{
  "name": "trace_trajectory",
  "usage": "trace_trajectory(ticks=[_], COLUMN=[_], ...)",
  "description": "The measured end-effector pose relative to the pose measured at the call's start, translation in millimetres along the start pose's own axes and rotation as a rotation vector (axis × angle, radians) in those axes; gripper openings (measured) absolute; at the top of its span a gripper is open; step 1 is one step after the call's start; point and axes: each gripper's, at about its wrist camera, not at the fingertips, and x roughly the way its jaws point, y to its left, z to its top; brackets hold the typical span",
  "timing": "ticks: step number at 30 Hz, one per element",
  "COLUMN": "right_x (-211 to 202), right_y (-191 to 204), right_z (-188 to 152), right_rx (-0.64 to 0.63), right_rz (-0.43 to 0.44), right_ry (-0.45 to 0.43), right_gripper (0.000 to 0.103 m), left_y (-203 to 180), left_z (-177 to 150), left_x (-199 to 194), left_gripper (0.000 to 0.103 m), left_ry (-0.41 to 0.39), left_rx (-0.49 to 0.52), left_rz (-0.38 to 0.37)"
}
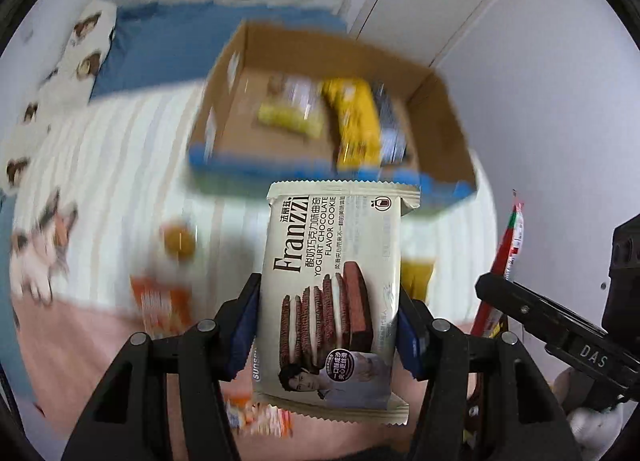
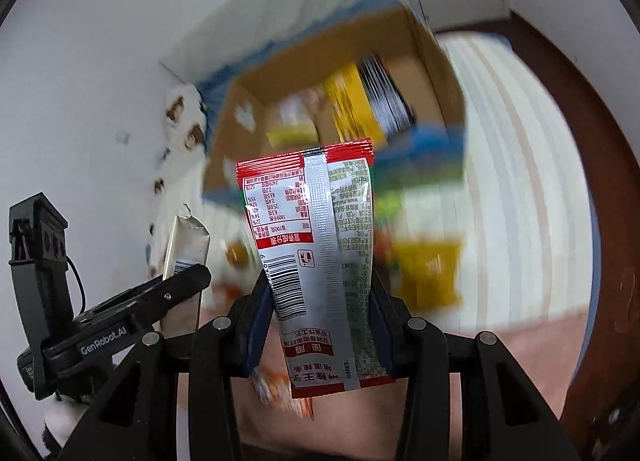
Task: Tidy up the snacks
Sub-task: 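Lower both packets into the box and open both tools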
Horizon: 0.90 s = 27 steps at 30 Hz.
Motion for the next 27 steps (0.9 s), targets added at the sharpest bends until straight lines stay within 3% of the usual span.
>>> trace_trajectory(ticks=[5,10,17,24,25,27], right_x=[4,46,111,152,159,172], right_y=[8,0,-19,-34,-36,-41], right_z=[88,164,215,232,234,238], right_rx=[-0.049,-0.070,-0.087,-0.078,-0.076,-0.065], right_rz=[-0.087,-0.228,-0.329,-0.368,-0.369,-0.379], right_ry=[-0.066,-0.030,0.052,0.088,0.107,0.143], right_gripper=[0.047,0.047,0.047,0.049,0.053,0.077], left_y=[-8,9,38,50,51,52], left_z=[86,133,167,174,176,177], left_x=[20,74,142,164,167,170], left_gripper=[0.056,0.056,0.056,0.058,0.058,0.071], left_ry=[-0.047,0.059,0.192,0.239,0.241,0.248], left_rx=[0.017,-0.007,-0.046,-0.058,-0.063,-0.071], left_rz=[0.062,0.105,0.190,0.221,0.213,0.191])
